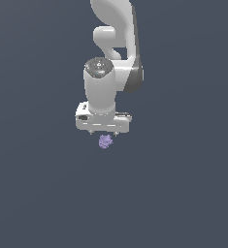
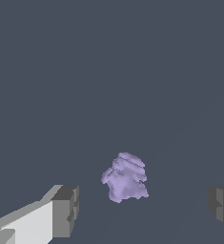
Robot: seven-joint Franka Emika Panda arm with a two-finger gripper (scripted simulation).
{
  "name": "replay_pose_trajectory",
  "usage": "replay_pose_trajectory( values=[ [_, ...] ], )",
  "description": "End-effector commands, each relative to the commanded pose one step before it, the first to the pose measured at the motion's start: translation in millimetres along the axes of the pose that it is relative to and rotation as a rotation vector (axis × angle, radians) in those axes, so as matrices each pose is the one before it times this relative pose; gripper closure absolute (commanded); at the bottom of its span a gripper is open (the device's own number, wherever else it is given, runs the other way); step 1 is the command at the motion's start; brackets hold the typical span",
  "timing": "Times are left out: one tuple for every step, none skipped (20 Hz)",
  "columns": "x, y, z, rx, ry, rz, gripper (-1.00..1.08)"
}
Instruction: Pick up the object and move it to a goal position.
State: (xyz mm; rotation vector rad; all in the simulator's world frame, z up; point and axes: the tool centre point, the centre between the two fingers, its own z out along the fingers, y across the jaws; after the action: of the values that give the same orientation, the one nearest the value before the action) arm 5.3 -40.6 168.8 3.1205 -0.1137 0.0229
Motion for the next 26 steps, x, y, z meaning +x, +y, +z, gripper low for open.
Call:
replay_pose_trajectory(
  values=[
    [0.00,0.01,0.00,0.00000,0.00000,0.00000,-0.92],
    [0.05,0.21,-0.26,0.00000,0.00000,0.00000,-0.92],
    [0.15,0.61,-0.77,0.00000,0.00000,0.00000,-0.92],
    [0.35,1.16,-0.88,0.00001,-0.00064,0.00026,-0.92],
    [0.44,1.56,-1.40,0.00001,-0.00062,0.00029,-0.92],
    [0.59,2.09,-1.63,0.00001,-0.00105,0.00057,-0.92],
    [0.54,2.03,-1.80,-0.00001,-0.00080,0.00056,-0.92],
    [0.40,1.53,-1.47,-0.00001,-0.00051,0.00046,-0.92],
    [0.29,1.13,-0.98,-0.00001,-0.00045,0.00052,-0.92],
    [0.13,0.39,-0.74,0.00000,0.00000,0.00000,-0.92],
    [0.08,0.41,-0.03,-0.00001,-0.00028,0.00063,-0.92],
    [-0.05,-0.21,0.32,0.00000,0.00000,0.00000,-0.92],
    [-0.13,-0.42,0.29,0.00000,0.00024,-0.00095,-0.92],
    [-0.08,-0.08,0.21,-0.00002,-0.00002,-0.00183,-0.92],
    [-0.12,0.08,0.25,-0.00004,-0.00007,-0.00301,-0.92],
    [-0.17,0.07,0.37,-0.00006,-0.00011,-0.00442,-0.92],
    [-0.24,0.02,0.52,-0.00008,-0.00013,-0.00590,-0.92],
    [-0.30,0.02,0.67,-0.00009,-0.00014,-0.00724,-0.92],
    [-0.37,-0.02,0.82,-0.00010,-0.00016,-0.00868,-0.92],
    [-0.43,-0.05,0.96,-0.00011,-0.00018,-0.01010,-0.92],
    [-0.49,-0.05,1.10,-0.00012,-0.00020,-0.01141,-0.92],
    [-0.54,-0.08,1.21,-0.00012,-0.00023,-0.01271,-0.92],
    [-0.60,-0.08,1.33,-0.00012,-0.00025,-0.01401,-0.92],
    [-0.66,-0.09,1.45,-0.00012,-0.00028,-0.01541,-0.92],
    [-0.72,-0.11,1.56,-0.00011,-0.00030,-0.01676,-0.92],
    [-0.78,-0.14,1.69,-0.00010,-0.00032,-0.01814,-0.92]
  ],
)
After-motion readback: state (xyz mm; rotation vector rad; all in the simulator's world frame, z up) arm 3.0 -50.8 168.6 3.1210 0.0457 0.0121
